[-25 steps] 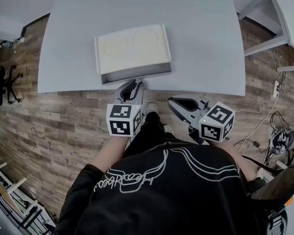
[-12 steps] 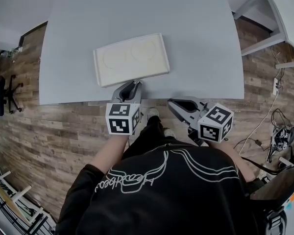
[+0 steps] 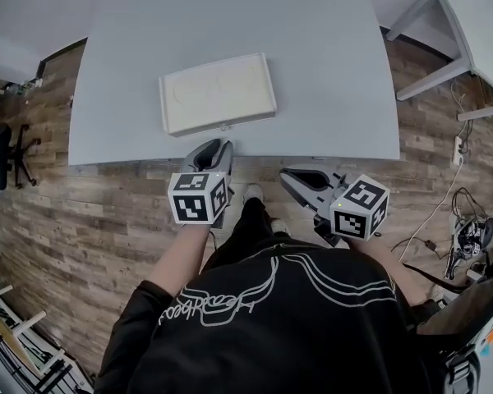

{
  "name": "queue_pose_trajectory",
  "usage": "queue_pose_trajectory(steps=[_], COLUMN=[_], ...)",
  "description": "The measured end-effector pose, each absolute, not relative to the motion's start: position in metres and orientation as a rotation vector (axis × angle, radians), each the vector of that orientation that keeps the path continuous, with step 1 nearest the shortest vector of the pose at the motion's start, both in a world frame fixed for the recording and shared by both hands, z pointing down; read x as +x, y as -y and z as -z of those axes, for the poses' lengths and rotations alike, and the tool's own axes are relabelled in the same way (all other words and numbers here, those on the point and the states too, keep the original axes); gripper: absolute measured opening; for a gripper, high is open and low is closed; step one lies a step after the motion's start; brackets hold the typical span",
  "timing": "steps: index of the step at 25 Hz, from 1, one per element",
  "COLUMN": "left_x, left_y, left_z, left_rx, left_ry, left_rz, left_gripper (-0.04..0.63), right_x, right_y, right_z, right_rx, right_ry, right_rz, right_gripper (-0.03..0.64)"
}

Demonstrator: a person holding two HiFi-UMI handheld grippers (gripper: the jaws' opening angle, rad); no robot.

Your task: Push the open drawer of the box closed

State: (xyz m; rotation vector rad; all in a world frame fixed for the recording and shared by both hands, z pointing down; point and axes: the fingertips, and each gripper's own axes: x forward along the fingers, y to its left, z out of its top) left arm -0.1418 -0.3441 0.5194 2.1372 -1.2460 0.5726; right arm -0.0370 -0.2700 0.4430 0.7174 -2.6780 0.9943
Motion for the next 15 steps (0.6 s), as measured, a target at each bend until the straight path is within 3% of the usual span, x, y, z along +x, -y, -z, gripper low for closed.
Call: queue_pose_trajectory(steps=[10, 15], left_x=[-0.094, -0.066], left_y=[0.252, 0.205], left_z=[-0.432, -0.371], left_rx=[2.306, 2.468], left_ry=[1.058, 0.919], left_rz=[-0.376, -0.274], left_gripper=[0.076, 0.01], right_x=[-0.023, -0.016], right_y=[0.221, 0.197], right_z=[-0.393, -0.356], right_rx=[0.608, 0.561], right_ry=[2.791, 2.862], right_rz=[-0.797, -0.713], right_gripper=[0.009, 0.009])
